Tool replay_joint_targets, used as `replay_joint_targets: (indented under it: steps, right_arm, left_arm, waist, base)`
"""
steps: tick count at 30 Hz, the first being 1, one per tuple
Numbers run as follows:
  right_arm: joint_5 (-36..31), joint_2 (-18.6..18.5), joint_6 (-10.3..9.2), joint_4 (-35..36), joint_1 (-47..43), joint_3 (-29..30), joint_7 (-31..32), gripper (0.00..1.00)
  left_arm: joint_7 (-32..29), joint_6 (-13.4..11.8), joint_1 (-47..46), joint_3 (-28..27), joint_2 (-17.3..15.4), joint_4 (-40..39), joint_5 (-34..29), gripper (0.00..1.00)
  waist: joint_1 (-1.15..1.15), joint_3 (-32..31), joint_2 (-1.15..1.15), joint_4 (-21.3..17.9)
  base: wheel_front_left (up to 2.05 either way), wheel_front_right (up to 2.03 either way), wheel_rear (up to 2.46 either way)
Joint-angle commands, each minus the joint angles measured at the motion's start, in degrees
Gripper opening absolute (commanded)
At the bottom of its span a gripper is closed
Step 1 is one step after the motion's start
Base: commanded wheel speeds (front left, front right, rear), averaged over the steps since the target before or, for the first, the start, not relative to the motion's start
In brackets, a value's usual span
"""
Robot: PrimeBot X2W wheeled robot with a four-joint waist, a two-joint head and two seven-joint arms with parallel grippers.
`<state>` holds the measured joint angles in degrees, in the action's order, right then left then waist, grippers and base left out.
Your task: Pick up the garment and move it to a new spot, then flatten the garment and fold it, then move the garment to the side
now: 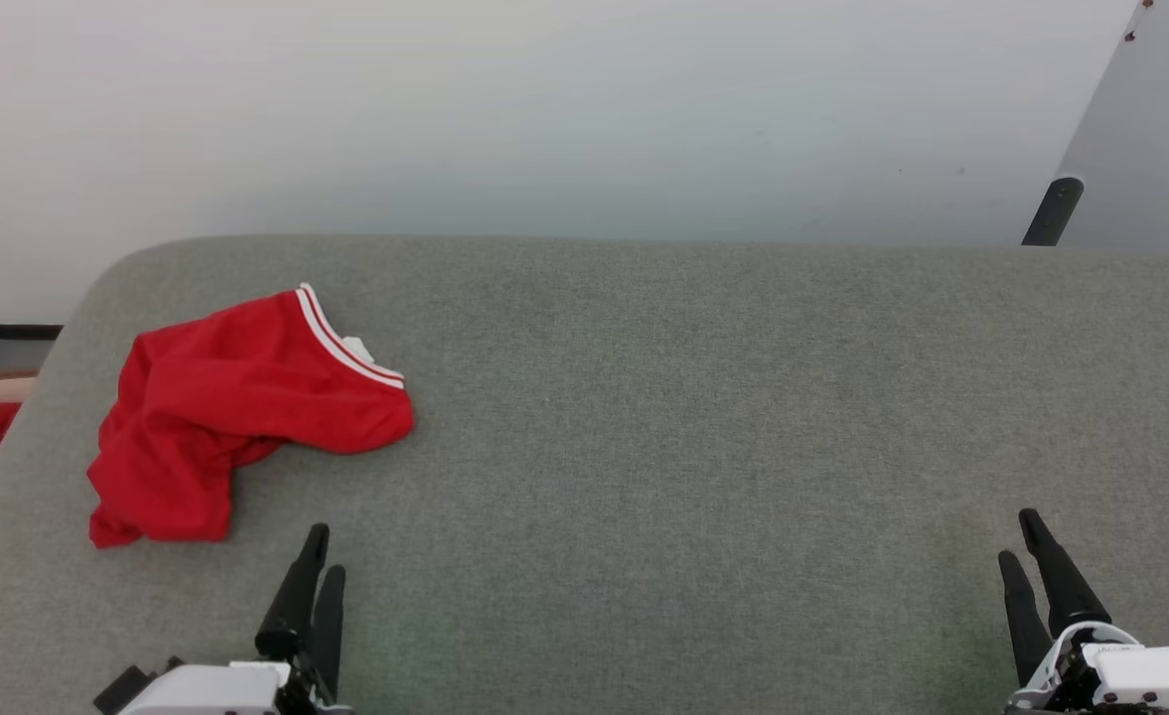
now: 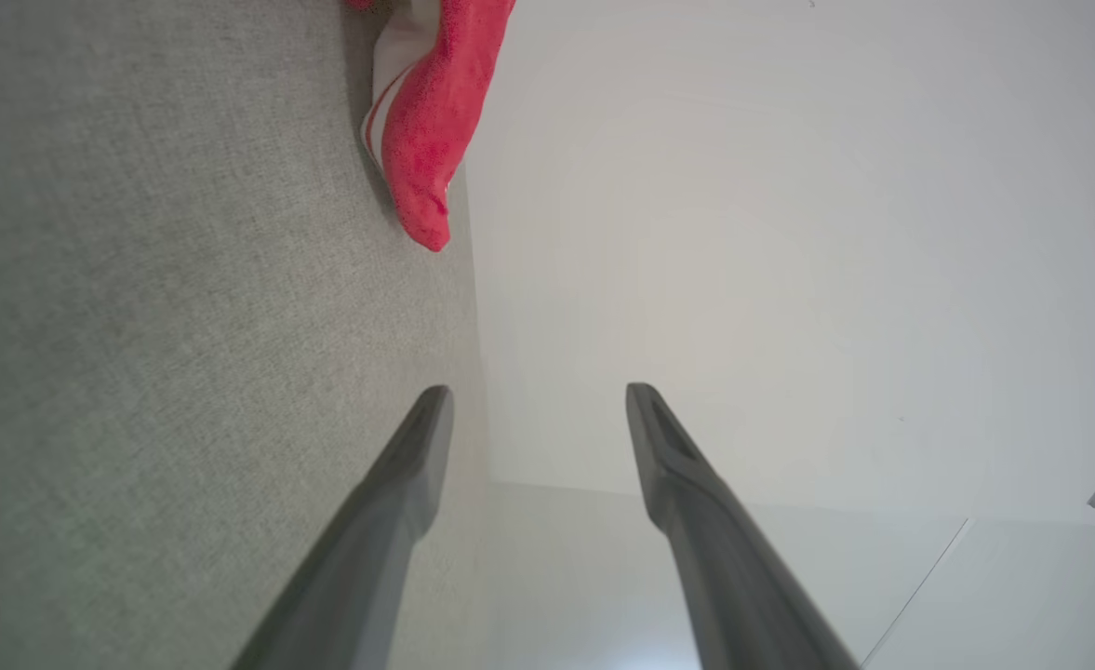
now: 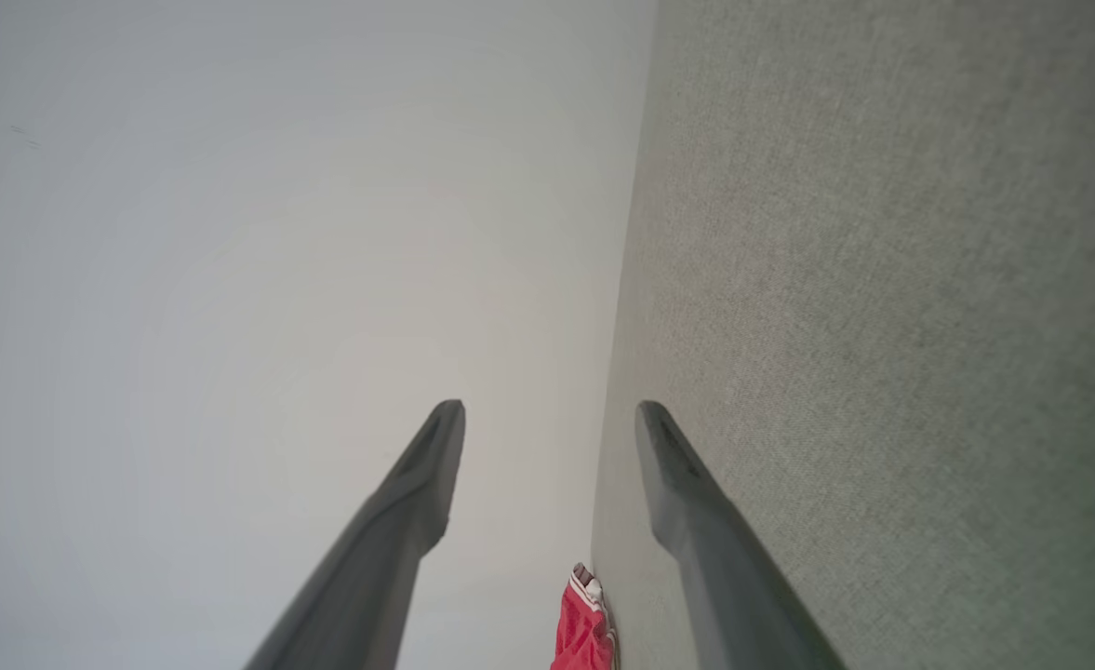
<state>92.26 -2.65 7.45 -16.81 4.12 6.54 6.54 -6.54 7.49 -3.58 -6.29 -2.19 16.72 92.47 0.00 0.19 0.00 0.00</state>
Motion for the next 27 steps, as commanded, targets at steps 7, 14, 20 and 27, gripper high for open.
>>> replay_joint_targets:
  steps: [7,14,20,27]
  right_arm:
    - [-1.2,-0.4,0.0,-0.4,3.0,-1.1,-1.8,1.0]
    - [-4.9,-1.5,0.01,-1.8,5.1,-3.1,-3.9,1.0]
    - [-10.3,-2.6,0.01,-3.0,6.6,-5.1,-5.7,1.0]
    - [-19.3,-2.9,0.01,-3.5,7.8,-5.9,-7.4,1.0]
  left_arm:
    - [1.0,0.0,-2.5,0.5,-1.2,-0.5,-1.6,1.0]
    - [3.4,0.0,-3.7,2.3,-3.1,-0.1,-5.1,1.0]
    - [5.5,0.0,-4.7,4.7,-5.0,0.9,-9.8,1.0]
    - [7.3,-0.5,-6.1,5.9,-6.5,1.8,-18.2,1.0]
  waist:
    - [0.0,0.0,0.0,0.1]
    - [0.0,0.0,0.0,0.1]
    - [0.0,0.0,0.0,0.2]
    - [0.0,0.2,0.0,0.3]
  base:
    - [0.0,0.0,0.0]
    - [0.0,0.0,0.0]
    - [0.0,0.0,0.0]
    - [0.0,0.0,0.0]
